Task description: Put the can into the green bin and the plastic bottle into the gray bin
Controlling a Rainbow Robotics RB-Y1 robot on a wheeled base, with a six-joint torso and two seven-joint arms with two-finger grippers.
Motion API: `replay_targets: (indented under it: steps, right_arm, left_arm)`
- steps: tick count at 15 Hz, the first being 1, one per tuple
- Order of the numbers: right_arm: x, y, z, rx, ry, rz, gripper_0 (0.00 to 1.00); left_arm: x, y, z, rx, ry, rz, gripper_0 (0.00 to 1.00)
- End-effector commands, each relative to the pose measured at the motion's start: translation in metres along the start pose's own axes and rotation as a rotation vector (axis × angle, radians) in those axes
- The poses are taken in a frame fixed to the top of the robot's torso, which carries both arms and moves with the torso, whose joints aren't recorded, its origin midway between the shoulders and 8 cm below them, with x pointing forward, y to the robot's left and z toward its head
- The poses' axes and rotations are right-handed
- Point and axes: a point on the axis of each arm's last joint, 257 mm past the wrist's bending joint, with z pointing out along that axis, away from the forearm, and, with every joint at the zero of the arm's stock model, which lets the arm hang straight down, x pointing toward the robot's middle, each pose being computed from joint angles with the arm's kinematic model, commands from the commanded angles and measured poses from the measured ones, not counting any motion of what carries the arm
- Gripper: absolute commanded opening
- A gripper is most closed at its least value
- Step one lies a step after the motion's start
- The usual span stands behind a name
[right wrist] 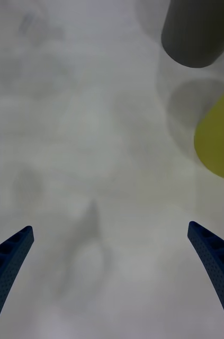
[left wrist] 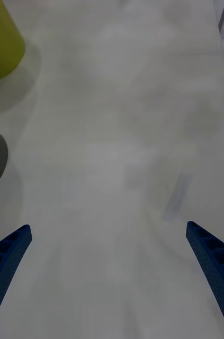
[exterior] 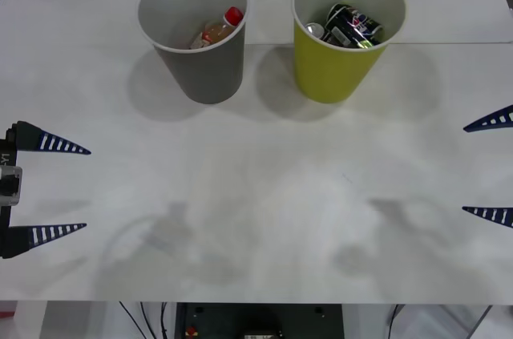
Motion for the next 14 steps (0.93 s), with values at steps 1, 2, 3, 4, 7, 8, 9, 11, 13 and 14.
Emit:
replay_targets:
  steps: [1, 2, 3, 4, 7, 8, 9, 11, 13, 14]
  right_arm:
    - [0.006, 0.016, 0.007, 0.003, -0.013, -0.017, 1.0]
    - [0.011, 0.023, 0.01, 0.004, -0.011, -0.017, 1.0]
    - [0.014, 0.026, 0.011, 0.004, -0.009, -0.025, 1.0]
    - [0.016, 0.029, 0.013, 0.006, -0.012, -0.033, 1.0]
    - [0.021, 0.034, 0.02, 0.019, -0.005, -0.045, 1.0]
    - [0.021, 0.036, 0.024, 0.023, -0.006, -0.045, 1.0]
    - [0.021, 0.036, 0.025, 0.026, -0.008, -0.045, 1.0]
    - [0.021, 0.037, 0.029, 0.027, -0.012, -0.046, 1.0]
    - [0.022, 0.039, 0.033, 0.024, -0.008, -0.047, 1.0]
    - [0.023, 0.039, 0.033, 0.023, -0.007, -0.049, 1.0]
  left_arm:
    - [0.0, 0.0, 0.0, 0.0, 0.0, 0.0, 1.0]
    - [0.0, 0.0, 0.0, 0.0, 0.0, 0.0, 1.0]
    - [0.0, 0.0, 0.0, 0.0, 0.0, 0.0, 1.0]
    - [0.0, 0.0, 0.0, 0.0, 0.0, 0.0, 1.0]
    - [0.0, 0.0, 0.0, 0.0, 0.0, 0.0, 1.0]
    - [0.0, 0.0, 0.0, 0.0, 0.0, 0.0, 1.0]
    - [0.0, 0.0, 0.0, 0.0, 0.0, 0.0, 1.0]
    - [0.0, 0.0, 0.0, 0.0, 0.0, 0.0, 1.0]
    - [0.0, 0.0, 0.0, 0.0, 0.0, 0.0, 1.0]
    - [0.0, 0.0, 0.0, 0.0, 0.0, 0.0, 1.0]
